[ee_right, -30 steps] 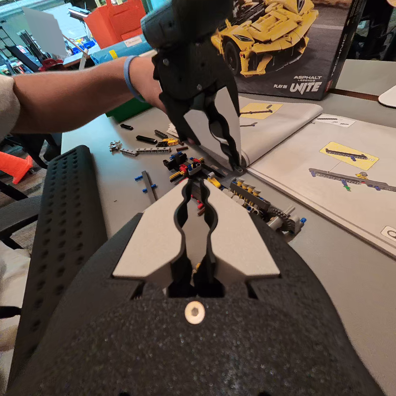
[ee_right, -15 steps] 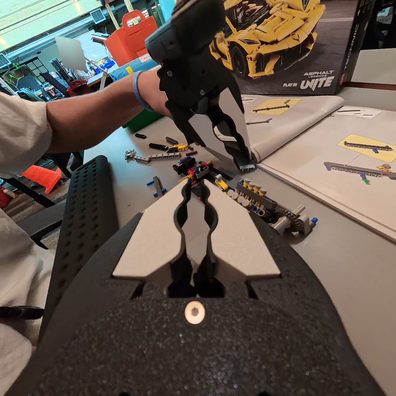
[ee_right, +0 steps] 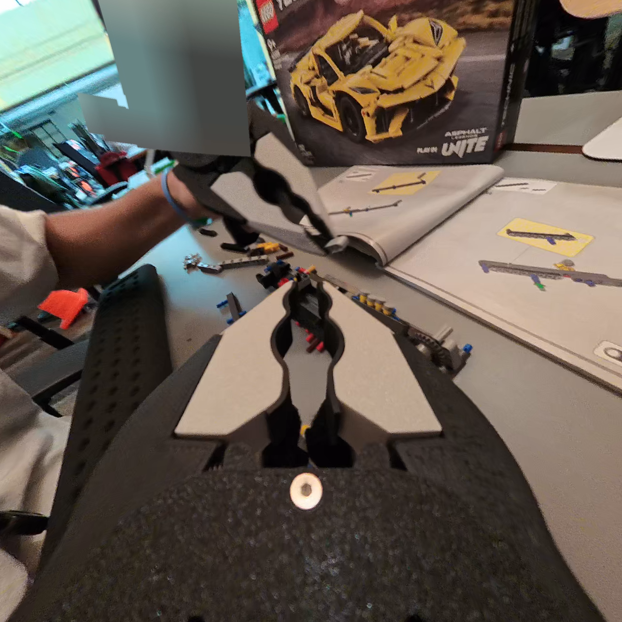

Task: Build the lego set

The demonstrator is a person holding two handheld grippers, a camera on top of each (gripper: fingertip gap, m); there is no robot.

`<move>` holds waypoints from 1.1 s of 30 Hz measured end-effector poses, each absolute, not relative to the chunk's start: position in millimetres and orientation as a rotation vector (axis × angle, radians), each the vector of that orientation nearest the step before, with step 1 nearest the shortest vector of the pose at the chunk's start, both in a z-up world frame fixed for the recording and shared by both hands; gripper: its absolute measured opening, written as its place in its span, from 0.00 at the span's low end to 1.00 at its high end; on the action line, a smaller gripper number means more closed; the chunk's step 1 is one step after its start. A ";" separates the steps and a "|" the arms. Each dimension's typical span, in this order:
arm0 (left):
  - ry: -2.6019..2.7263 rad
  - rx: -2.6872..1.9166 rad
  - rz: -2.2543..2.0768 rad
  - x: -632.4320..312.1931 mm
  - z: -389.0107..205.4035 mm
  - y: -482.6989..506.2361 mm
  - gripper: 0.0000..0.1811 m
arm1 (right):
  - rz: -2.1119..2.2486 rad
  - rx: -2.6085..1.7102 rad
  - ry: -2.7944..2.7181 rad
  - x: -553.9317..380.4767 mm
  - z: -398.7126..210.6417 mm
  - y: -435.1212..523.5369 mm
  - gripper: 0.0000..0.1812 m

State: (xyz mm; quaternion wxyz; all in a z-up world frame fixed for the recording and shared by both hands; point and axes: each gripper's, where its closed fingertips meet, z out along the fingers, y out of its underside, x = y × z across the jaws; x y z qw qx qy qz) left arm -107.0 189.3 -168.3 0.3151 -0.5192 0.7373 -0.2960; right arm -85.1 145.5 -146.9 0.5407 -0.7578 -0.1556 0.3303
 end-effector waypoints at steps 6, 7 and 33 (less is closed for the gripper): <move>1.638 -1.349 -1.427 -116.3 -117.3 114.6 0.04 | 1.121 -1.607 -0.477 -115.1 -110.6 126.7 0.12; 1.607 -1.343 -1.485 -118.9 -114.2 108.9 0.04 | 1.163 -1.579 -0.495 -118.4 -105.3 122.6 0.13; 1.652 -1.359 -1.547 -138.7 -124.2 80.5 0.04 | 1.275 -1.594 -0.677 -147.6 -113.7 93.2 0.04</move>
